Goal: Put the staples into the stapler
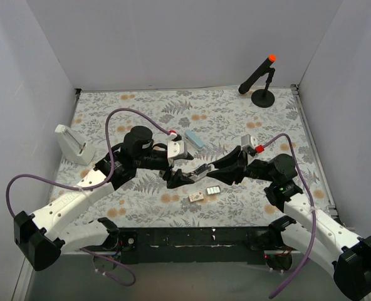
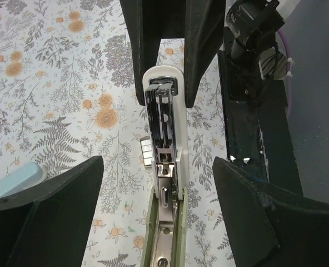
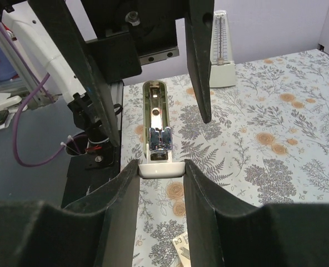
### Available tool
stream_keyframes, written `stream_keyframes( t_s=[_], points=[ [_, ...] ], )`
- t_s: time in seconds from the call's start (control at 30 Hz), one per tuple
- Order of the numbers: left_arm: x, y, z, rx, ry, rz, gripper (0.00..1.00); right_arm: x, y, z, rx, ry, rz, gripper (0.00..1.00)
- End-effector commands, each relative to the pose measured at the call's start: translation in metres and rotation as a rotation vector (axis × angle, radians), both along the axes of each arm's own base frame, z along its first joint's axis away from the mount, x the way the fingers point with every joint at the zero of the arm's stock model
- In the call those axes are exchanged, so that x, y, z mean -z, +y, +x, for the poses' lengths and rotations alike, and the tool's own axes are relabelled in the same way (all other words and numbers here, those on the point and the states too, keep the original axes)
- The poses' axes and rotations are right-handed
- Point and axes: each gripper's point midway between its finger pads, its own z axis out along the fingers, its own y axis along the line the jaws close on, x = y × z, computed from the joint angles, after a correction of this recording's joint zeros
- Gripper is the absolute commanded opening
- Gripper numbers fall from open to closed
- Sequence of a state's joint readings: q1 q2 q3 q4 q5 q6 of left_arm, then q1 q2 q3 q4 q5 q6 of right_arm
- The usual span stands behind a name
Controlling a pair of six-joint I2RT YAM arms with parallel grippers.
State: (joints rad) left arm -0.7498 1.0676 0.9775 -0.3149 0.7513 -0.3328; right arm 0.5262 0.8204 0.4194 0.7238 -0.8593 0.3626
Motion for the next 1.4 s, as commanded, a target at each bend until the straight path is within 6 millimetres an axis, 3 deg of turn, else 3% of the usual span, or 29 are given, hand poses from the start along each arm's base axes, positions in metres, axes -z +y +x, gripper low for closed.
stream_keyframes(
  t_s=[0.0,0.27,0.43,0.6,0.83,1.0,1.07,1.1,1.17,1.23,1.33,1.37],
  points=[
    [-0.007,-0.002,0.003,0.009,-0.048,0.017,0.77,-0.028,0.0,-0.003,-0.019,-0.113,0.058,0.01],
    [0.004,-0.006,0.0,0.039,-0.02,0.037,0.58,-0.023,0.001,-0.005,-0.034,-0.102,0.056,0.01],
    [0.008,-0.008,0.0,0.045,-0.007,0.045,0.4,-0.021,0.001,-0.006,-0.039,-0.096,0.058,0.01],
    [0.012,-0.008,-0.002,0.052,0.008,0.054,0.35,-0.02,0.001,-0.006,-0.041,-0.095,0.058,0.01],
    [0.015,-0.011,-0.009,0.103,0.045,0.049,0.36,-0.016,0.002,-0.007,-0.054,-0.093,0.052,0.01],
    [0.017,-0.013,-0.011,0.121,0.065,0.049,0.3,-0.016,0.002,-0.008,-0.062,-0.096,0.051,0.01],
    [0.018,-0.013,-0.012,0.122,0.068,0.05,0.24,-0.015,0.002,-0.008,-0.063,-0.097,0.05,0.01],
    [0.017,-0.013,-0.012,0.121,0.065,0.05,0.12,-0.014,0.002,-0.008,-0.062,-0.094,0.048,0.01],
    [0.018,-0.012,-0.01,0.108,0.058,0.054,0.0,-0.012,0.002,-0.008,-0.066,-0.093,0.042,0.01],
    [0.017,-0.011,-0.008,0.095,0.043,0.054,0.0,-0.005,0.003,-0.006,-0.06,-0.073,0.026,0.01],
    [0.024,-0.005,-0.001,0.047,0.022,0.084,0.0,0.009,0.002,0.0,-0.024,-0.047,-0.019,0.23],
    [0.031,-0.002,0.0,0.031,0.031,0.109,0.0,0.013,0.001,0.005,0.003,-0.055,-0.034,0.41]
  ],
)
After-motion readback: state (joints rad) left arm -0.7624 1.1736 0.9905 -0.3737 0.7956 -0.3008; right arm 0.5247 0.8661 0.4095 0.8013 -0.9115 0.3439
